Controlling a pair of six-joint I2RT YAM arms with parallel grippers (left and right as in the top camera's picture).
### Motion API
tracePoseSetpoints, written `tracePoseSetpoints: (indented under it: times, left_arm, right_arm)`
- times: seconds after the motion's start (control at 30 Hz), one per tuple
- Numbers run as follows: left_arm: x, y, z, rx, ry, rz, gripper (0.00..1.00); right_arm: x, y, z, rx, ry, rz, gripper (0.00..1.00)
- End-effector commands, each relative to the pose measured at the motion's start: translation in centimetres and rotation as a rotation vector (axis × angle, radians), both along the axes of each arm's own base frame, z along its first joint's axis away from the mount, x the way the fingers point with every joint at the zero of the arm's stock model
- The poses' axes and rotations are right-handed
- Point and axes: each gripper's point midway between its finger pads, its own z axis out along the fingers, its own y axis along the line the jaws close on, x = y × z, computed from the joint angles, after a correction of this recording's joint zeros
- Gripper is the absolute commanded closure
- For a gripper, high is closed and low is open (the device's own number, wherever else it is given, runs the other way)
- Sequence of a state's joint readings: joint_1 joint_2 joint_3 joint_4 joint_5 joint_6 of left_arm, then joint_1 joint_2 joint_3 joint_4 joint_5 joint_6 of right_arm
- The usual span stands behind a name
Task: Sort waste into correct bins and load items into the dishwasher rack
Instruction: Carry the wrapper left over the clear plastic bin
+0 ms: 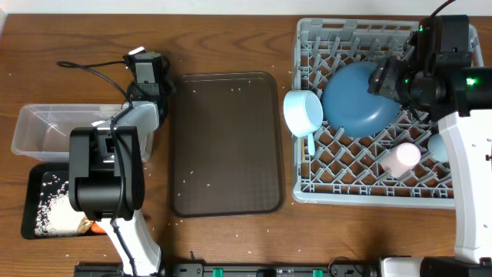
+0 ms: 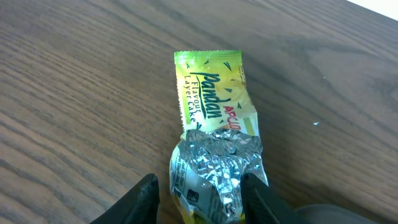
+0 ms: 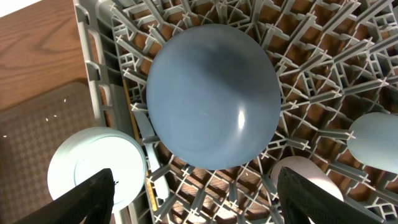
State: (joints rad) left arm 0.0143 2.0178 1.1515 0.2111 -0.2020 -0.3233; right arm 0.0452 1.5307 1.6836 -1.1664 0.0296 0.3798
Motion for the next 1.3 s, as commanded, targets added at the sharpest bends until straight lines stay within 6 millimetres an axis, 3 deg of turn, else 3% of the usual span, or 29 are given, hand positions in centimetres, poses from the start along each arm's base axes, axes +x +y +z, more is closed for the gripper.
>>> tracePoseSetpoints:
  times: [0.0, 0.17, 0.3, 0.47, 0.6, 0.8, 0.9, 1.07, 1.17, 1.27]
  left_arm:
    - [-0.1, 0.8, -1.1, 0.021, 0.025, 0.015, 0.59]
    - [-0.3, 0.7, -1.3, 0.018, 0.038, 0.012, 0.68]
    - [0.0, 0.7, -1.1, 0.018, 0.025, 0.012, 0.94]
    - [1.1, 0.1, 0.4, 0.006, -0.021, -0.030, 0.94]
    - [2.0, -0.6, 3.6, 0.011, -0.077, -0.076, 0.94]
    - [0.6, -0.6, 11.7, 0.047, -0.159, -0.097, 0.94]
    - [-1.7, -0.4, 15.6, 0.081, -0.167, -0.103, 0.94]
    - [-8.8, 2.2, 19.6, 0.115, -0.088, 0.060, 0.94]
    - [-13.2, 3.8, 19.9, 0.057, -0.028, 0.196, 0.94]
    - [-17.4, 4.8, 18.5, -0.045, 0.057, 0.337, 0.94]
  right_arm:
    - [0.0, 0.6, 0.0, 0.004, 0.002, 0.008, 0.23]
    - [0.0, 0.6, 0.0, 0.005, -0.001, 0.008, 0.23]
    - [0.0, 0.6, 0.0, 0.004, 0.001, 0.008, 0.23]
    - [0.0, 0.6, 0.0, 0.004, 0.000, 0.008, 0.23]
    - [0.0, 0.6, 0.0, 0.004, 0.000, 0.008, 0.23]
    - [0.0, 0.6, 0.0, 0.004, 0.000, 0.008, 0.23]
    - [0.1, 0.6, 0.1, 0.005, -0.005, 0.008, 0.23]
    - [0.2, 0.6, 0.2, 0.005, -0.011, 0.008, 0.23]
    - [0.2, 0.6, 0.2, 0.005, -0.011, 0.008, 0.23]
    - [0.2, 0.6, 0.2, 0.005, -0.011, 0.008, 0.23]
